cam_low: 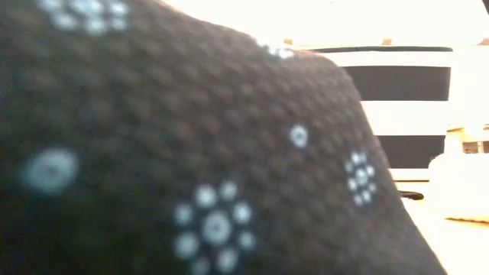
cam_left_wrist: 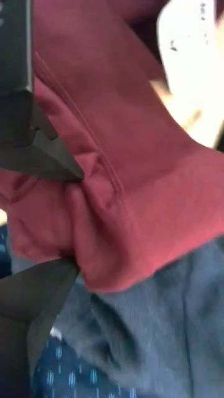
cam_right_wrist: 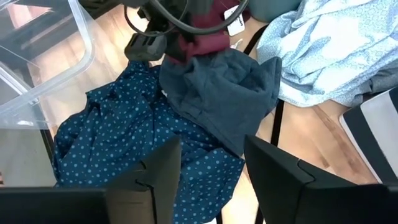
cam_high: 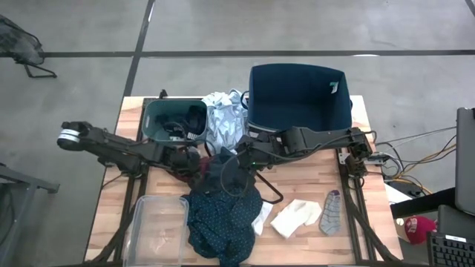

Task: Pick & Place Cloths
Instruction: Put the red underwear into the green bin

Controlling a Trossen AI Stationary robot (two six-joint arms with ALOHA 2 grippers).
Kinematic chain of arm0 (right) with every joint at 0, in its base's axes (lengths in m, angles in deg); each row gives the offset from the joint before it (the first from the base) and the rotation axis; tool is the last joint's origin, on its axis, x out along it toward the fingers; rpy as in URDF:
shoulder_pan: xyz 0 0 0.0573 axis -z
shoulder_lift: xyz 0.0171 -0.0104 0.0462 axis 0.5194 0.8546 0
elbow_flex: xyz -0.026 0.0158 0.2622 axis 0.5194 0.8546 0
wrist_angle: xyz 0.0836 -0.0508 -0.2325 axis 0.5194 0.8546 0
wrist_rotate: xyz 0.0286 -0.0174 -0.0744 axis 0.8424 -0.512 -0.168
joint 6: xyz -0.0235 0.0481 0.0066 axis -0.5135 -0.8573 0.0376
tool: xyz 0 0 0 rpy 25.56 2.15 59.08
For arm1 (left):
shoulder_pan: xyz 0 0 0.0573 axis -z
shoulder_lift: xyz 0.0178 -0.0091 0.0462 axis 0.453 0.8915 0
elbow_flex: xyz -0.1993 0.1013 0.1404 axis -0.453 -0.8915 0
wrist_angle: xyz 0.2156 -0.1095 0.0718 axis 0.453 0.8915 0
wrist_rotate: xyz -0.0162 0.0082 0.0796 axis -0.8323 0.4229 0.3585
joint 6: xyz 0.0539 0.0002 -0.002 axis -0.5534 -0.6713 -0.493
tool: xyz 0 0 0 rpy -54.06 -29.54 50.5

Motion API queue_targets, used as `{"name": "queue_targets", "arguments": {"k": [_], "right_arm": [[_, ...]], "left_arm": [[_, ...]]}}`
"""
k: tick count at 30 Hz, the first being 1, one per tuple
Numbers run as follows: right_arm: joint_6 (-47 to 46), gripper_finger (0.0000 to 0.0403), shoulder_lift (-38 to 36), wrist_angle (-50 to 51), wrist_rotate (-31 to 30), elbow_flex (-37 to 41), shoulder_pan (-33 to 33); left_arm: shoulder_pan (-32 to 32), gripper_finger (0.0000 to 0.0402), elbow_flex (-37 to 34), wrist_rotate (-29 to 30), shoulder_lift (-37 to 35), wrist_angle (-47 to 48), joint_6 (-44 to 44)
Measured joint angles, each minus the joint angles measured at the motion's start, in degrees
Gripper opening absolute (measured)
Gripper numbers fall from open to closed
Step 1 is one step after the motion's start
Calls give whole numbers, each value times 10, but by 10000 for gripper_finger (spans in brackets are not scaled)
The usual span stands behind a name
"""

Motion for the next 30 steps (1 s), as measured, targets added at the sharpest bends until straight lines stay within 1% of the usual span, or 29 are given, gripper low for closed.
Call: {"name": "queue_targets", "arguments": {"k": [4,7,10,15,16,24,30], "right_arm": [[-2,153,0,0,0,0,0],[1,140,0,0,0,0,0],[8,129,0,-1,0,0,0],[17,112,0,-5,-1,0,2],[20,109,0,-8,-1,0,3],[25,78,0,-13,-1,0,12],[25,56,0,-13,0,0,12]], "left_arm": [[0,198,-3,-1,-3,2,14],[0,164,1,4,-15,2,10],[0,114,7,9,-33,-2,2],[0,17,14,34,-65,-4,-8],[0,10,14,38,-71,-4,-7],[0,5,19,47,-120,-1,-3],[0,4,61,79,-161,-1,-3]]}}
